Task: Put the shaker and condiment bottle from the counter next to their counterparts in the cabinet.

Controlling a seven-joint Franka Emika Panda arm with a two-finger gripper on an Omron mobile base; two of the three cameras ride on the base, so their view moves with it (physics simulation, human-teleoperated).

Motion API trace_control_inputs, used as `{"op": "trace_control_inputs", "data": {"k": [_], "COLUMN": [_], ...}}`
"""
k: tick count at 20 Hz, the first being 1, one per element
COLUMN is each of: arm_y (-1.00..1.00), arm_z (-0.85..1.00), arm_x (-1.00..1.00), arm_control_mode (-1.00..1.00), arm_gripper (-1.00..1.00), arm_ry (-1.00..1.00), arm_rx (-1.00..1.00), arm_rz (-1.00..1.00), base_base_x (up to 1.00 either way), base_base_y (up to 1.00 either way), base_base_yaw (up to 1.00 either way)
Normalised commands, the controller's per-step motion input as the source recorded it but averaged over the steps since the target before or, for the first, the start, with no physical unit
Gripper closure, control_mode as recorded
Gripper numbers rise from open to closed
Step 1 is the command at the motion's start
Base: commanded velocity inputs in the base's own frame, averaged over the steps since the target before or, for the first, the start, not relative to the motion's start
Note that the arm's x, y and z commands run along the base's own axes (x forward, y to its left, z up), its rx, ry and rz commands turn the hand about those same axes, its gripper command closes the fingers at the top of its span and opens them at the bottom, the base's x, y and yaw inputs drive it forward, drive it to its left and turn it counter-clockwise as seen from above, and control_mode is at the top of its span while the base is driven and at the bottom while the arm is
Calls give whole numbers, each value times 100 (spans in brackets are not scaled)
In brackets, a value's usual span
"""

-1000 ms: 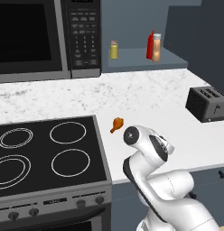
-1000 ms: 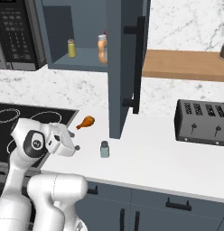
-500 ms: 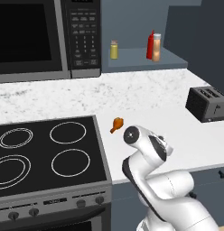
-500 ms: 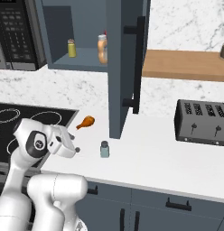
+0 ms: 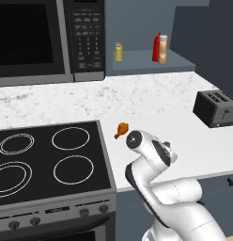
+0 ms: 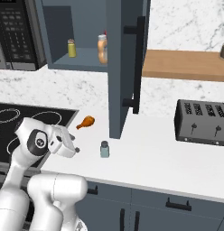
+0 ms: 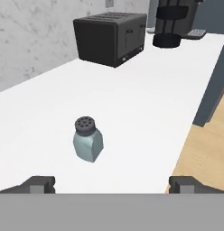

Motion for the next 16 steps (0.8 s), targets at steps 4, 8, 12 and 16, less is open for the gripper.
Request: {"op": "trace_control_inputs", "data": {"k": [4,8,12,16], "arm_y": [-49,-25,-41,-51], "arm_z": [-84,-86,-85,-77], "arm_x": [16,16,21,13], "arm_control_mode": [-100,-100,-100,-100], "arm_gripper": [-100,-100,-100,-100], "arm_ry": [-10,-7,-11,-14], "arm_rx": [0,0,0,0], "arm_rz": [6,6,8,6], "base_base_x": [0,0,0,0], "base_base_y": [0,0,0,0], "base_base_yaw": [0,0,0,0]}}
